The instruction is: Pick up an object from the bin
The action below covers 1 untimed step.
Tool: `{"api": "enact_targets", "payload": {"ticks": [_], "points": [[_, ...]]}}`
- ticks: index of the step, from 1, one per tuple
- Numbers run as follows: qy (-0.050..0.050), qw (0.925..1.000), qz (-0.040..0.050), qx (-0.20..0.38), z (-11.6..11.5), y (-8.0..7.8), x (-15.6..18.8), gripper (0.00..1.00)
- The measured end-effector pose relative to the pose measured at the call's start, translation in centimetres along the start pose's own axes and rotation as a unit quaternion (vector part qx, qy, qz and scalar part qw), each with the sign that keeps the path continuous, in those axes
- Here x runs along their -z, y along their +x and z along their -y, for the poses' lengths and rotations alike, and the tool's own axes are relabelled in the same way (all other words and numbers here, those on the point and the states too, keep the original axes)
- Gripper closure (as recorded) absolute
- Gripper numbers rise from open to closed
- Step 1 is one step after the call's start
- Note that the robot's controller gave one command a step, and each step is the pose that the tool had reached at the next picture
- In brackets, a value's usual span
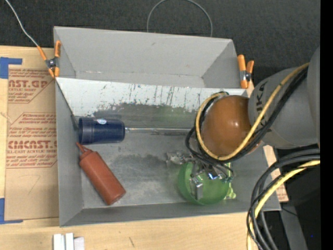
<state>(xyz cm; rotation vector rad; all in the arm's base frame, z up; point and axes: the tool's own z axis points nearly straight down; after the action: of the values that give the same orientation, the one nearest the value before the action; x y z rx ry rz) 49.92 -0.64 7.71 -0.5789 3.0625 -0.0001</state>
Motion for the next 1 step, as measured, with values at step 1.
{"api": "enact_targets", "payload": {"ticks": [1], "points": [[-0.003,0.9967,-0.0075,0.081,0.57,-0.35,-0.51,0.0]]}}
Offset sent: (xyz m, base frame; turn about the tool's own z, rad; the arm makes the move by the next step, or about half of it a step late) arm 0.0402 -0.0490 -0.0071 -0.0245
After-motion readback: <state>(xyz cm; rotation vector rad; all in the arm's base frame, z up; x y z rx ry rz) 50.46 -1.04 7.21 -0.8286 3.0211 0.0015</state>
